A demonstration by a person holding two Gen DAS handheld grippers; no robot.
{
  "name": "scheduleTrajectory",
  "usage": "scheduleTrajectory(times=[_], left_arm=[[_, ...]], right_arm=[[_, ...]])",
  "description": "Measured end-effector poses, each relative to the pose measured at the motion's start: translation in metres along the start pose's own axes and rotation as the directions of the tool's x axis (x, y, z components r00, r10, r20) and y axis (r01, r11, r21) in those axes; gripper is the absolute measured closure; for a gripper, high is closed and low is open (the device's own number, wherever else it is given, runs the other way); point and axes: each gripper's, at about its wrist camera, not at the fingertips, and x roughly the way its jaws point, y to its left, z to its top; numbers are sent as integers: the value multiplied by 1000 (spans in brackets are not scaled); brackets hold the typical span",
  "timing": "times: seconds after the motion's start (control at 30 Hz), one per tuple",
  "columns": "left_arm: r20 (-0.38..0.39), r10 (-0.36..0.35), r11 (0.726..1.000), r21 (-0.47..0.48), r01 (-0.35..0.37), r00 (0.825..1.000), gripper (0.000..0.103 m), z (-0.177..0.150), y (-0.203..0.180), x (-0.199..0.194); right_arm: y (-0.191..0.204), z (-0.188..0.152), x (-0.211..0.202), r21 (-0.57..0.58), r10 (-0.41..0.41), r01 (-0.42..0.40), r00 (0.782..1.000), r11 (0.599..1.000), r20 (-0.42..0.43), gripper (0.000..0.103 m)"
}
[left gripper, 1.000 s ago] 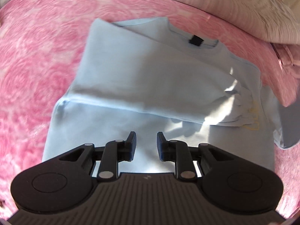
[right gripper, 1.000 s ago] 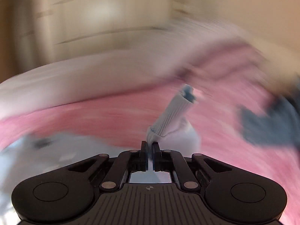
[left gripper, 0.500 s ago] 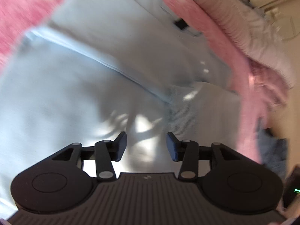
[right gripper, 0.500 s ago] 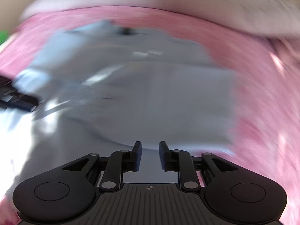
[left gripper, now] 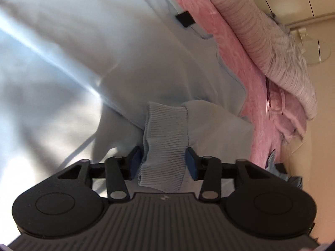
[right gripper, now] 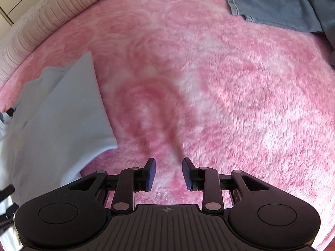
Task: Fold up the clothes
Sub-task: 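Grasp the other sleeve cuff with the left gripper and fold it across the body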
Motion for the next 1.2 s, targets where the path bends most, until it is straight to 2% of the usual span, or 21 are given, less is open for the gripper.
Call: scheduleTrajectory(times=[0.07,0.13,0.23,0.3,0.37,0.47,0.5,0.67,0.77,0.87,0.97,1.07,1.13,1.17,1.2], left_arm=[[-11,8,998,60,-7,1000,93,-1,-11,0],[23,21,988,154,-24,1000,98,-1,-27,-14],[131,18,941,332,-61,991,100,9,-53,-52],[221,36,904,408,-126,975,100,27,-60,-80],[306,66,875,440,-202,950,100,48,-59,-106],[390,143,842,436,-319,910,101,78,-42,-130],[395,170,836,428,-345,903,101,86,-34,-132],[275,251,880,334,-337,928,100,102,18,-102],[253,285,888,294,-354,925,101,99,33,-88],[264,273,909,243,-338,925,101,99,42,-95],[290,260,902,268,-339,921,101,101,35,-107],[288,258,891,297,-343,922,101,105,37,-109],[220,294,911,231,-343,930,93,111,49,-97],[184,314,922,176,-345,932,79,113,59,-89],[167,309,936,122,-331,936,73,114,67,-85]], right_arm=[[2,-3,1,-18,-10,11,1000,1000,3,71],[7,-3,4,-52,-24,24,1000,998,13,71],[15,-1,2,-117,-25,30,999,993,43,71],[22,2,2,-168,-18,30,997,985,71,71],[31,4,3,-228,-13,35,995,973,97,71],[46,4,4,-310,8,34,991,950,132,71],[51,3,5,-333,22,26,990,942,138,71],[85,-12,9,-472,162,-81,978,878,133,71],[111,-24,13,-575,231,-131,967,808,104,71],[130,-32,24,-652,242,-119,965,749,102,71],[136,-31,45,-677,203,-78,973,732,108,71],[135,-26,56,-659,191,-81,977,748,97,71],[134,-24,59,-649,195,-92,977,755,88,71],[134,-23,60,-645,197,-97,977,758,84,71],[134,-23,60,-648,196,-95,977,755,85,71]])
